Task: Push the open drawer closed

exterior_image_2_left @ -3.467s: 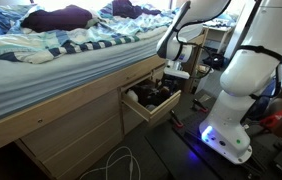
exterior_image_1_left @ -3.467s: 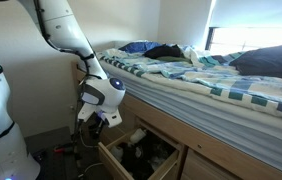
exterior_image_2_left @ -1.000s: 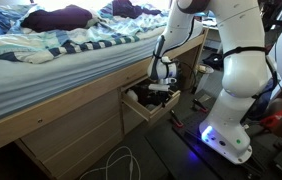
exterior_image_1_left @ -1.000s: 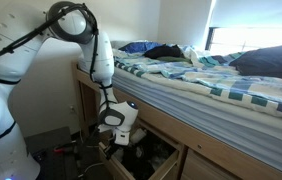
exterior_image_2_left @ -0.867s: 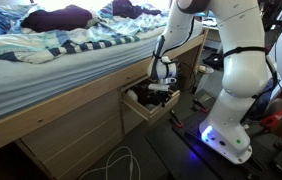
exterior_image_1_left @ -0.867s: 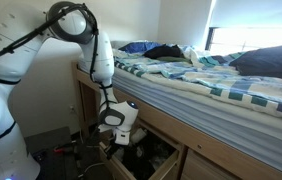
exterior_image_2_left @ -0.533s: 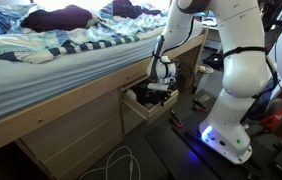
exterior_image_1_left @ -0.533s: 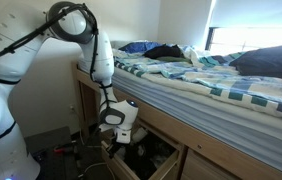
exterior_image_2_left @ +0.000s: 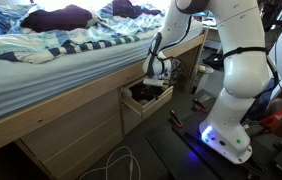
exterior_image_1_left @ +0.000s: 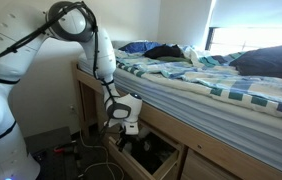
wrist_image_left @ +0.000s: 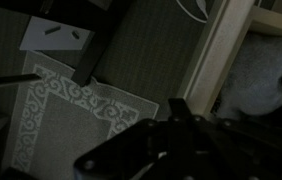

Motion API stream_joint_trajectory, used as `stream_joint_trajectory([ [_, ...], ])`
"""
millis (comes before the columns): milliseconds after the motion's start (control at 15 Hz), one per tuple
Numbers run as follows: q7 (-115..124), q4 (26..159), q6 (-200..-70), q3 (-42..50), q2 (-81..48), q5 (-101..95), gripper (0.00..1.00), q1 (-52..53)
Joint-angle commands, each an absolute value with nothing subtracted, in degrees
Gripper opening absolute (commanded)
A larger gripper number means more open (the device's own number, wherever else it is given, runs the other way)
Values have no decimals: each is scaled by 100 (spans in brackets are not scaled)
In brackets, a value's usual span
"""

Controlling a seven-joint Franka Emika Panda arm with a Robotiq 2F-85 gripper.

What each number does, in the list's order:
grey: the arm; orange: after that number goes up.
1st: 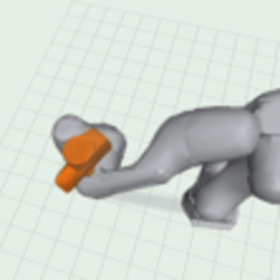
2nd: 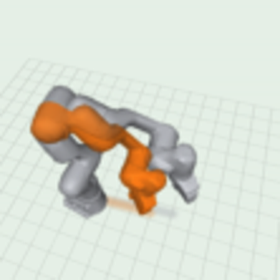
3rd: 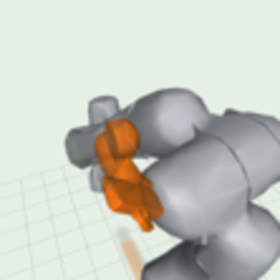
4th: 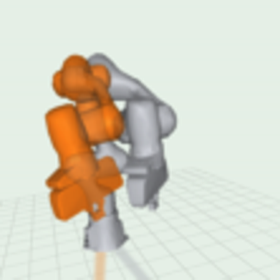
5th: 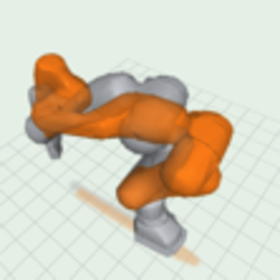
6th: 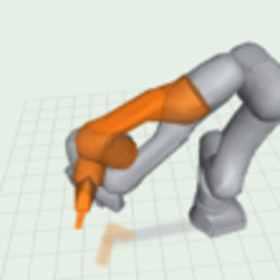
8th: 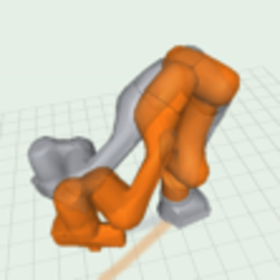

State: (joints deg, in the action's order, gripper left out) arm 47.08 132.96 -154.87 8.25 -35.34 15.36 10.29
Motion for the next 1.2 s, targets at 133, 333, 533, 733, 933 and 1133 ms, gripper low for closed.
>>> stream_joint_trajectory([
  [133,4804,13020,-15332,830,-3470,1182,0,1223],
  [333,4698,13308,-15505,696,-3255,1223,0,1187],
  [533,4725,13999,-15757,648,-2677,1263,0,1259],
  [733,4962,14931,-16175,710,-1871,1235,0,1458],
  [933,5593,15787,-16228,1216,-1077,572,0,2005],
  [1133,5558,15499,-16159,890,-1399,522,1,1645],
])
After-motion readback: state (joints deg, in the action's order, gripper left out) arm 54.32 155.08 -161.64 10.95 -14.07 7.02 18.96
